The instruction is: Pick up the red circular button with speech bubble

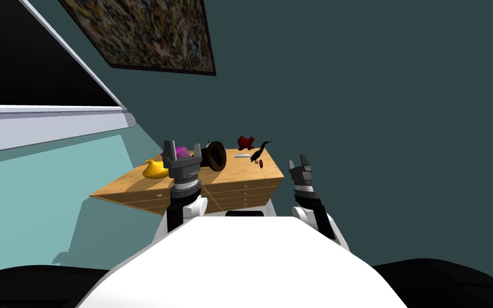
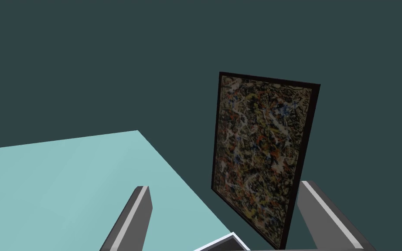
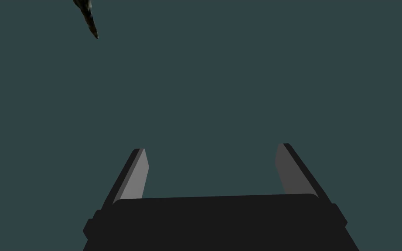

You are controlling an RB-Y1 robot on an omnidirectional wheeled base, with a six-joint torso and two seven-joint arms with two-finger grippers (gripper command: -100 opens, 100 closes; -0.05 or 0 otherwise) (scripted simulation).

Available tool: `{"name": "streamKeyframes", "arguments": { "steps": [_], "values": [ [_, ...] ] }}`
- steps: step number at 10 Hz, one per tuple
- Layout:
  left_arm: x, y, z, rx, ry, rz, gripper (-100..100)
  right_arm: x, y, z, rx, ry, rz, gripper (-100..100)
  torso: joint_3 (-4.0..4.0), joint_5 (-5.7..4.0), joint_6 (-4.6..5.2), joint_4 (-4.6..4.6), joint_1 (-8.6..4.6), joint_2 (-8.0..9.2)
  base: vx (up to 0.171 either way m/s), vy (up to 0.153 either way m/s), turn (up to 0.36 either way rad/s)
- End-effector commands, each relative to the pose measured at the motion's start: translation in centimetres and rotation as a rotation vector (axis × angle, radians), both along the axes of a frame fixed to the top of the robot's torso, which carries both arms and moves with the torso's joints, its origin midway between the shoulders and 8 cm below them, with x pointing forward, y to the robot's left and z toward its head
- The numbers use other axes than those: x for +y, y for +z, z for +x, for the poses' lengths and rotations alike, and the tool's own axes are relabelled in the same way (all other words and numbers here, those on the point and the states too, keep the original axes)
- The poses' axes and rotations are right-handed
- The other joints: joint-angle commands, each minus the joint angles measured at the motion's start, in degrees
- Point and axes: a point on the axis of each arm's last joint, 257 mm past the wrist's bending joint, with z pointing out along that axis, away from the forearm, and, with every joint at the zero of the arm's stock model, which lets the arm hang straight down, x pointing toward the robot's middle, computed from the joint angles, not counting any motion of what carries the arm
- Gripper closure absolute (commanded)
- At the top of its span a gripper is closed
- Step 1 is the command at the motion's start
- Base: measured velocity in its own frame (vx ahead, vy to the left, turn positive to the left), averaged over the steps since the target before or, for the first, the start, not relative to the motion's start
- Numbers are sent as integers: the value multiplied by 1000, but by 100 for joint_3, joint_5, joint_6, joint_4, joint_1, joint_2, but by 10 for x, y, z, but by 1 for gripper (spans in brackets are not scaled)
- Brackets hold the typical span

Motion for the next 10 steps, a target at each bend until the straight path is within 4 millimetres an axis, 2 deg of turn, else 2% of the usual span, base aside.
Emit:
{"name": "streamKeyframes", "arguments": {
  "steps": [1,3,6,8,9,10],
  "values": [
    [0,0,0,0,0,0,0,2,-6,2,22,13,-21,-100,0,0,0,0,0,0,-5,13,30],
    [0,0,0,0,0,0,0,-1,-26,5,94,36,-60,-100,0,0,1,0,0,0,-4,21,107],
    [0,0,0,0,0,0,0,-1,-37,6,138,57,-98,-100,0,1,0,0,2,1,-6,19,56],
    [0,0,0,0,0,0,0,-7,-60,7,220,74,-132,-100,0,0,0,0,1,-1,-3,24,131],
    [0,0,0,0,0,0,0,-5,-61,7,224,84,-151,-100,-1,1,0,0,3,-1,-4,20,47],
    [0,0,0,0,0,0,0,-9,-73,7,267,90,-166,-100,0,0,2,0,1,-1,-2,24,98]
  ]
}}
